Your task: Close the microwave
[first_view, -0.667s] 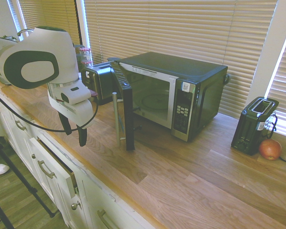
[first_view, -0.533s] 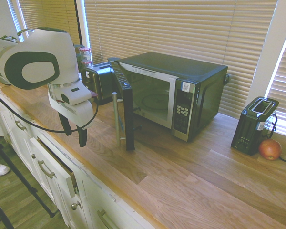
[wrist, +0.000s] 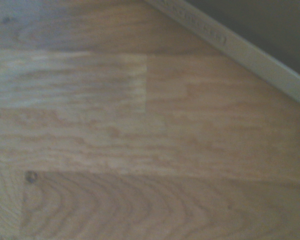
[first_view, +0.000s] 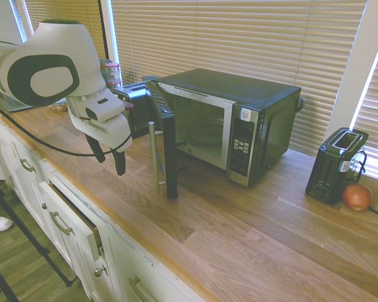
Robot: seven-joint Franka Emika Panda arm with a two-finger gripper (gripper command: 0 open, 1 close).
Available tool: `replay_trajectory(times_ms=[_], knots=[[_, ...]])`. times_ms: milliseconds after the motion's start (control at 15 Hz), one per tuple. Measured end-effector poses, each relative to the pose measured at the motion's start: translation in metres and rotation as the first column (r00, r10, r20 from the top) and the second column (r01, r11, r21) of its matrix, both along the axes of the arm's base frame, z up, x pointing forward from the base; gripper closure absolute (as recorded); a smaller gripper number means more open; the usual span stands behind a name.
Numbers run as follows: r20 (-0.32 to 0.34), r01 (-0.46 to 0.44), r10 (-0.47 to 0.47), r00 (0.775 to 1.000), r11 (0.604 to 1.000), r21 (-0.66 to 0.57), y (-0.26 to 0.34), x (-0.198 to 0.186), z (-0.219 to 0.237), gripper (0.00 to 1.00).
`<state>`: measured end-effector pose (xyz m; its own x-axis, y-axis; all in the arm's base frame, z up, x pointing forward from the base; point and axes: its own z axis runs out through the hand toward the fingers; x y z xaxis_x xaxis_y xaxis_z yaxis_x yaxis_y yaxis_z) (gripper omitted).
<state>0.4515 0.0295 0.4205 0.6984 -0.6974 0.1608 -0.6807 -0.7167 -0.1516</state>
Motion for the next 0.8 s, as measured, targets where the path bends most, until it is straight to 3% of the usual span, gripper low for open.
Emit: replay_trajectory(times_ms=[333, 800], knots=[[0.108, 0.023, -0.019, 0.994, 0.999, -0.041, 0.002, 0.039, 0.049, 0.00], [0.153, 0.081, -0.076, 0.985, 0.996, -0.033, -0.029, 0.094, 0.066, 0.00]])
